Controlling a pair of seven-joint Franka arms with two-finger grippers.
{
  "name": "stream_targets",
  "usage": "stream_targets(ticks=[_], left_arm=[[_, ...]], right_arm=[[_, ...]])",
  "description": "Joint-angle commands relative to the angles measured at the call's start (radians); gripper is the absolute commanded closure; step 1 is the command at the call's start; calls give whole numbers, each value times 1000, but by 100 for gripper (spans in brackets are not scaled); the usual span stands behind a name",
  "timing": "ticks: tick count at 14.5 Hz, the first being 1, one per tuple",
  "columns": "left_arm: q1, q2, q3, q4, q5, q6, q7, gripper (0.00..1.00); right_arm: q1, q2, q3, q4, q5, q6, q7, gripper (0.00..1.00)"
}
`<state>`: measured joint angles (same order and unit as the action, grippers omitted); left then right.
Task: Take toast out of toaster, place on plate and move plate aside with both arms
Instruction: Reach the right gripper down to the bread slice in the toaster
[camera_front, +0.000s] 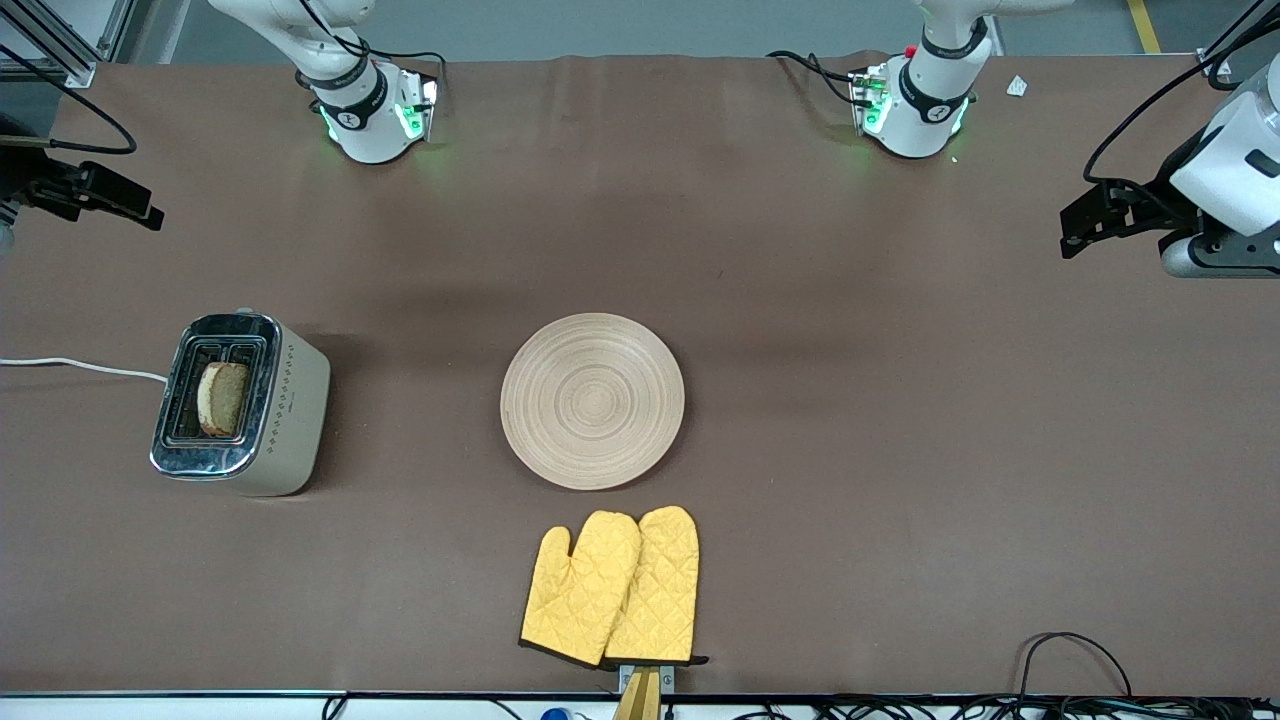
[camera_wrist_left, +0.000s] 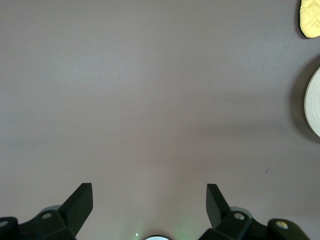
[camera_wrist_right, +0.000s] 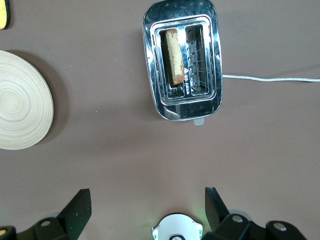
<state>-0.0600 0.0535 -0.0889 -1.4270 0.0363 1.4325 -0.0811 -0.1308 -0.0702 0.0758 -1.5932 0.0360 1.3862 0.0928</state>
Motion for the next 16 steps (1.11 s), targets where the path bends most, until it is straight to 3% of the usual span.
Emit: stream_targets(ticks=[1, 8, 12, 16], left_arm=[[-1, 11, 0, 25, 13, -6, -2, 0], [0, 11, 1, 25, 14, -4, 9, 0], [2, 12, 1, 25, 11, -4, 14, 0], [2, 11, 1, 25, 7, -6, 18, 0]], right_arm=[[-1, -14, -1, -17, 19, -1, -2, 0], [26, 4, 1, -2, 5, 42, -10, 0], [36, 108, 1, 41, 4, 65, -15, 0], [25, 213, -2, 36, -2, 184, -108, 0]])
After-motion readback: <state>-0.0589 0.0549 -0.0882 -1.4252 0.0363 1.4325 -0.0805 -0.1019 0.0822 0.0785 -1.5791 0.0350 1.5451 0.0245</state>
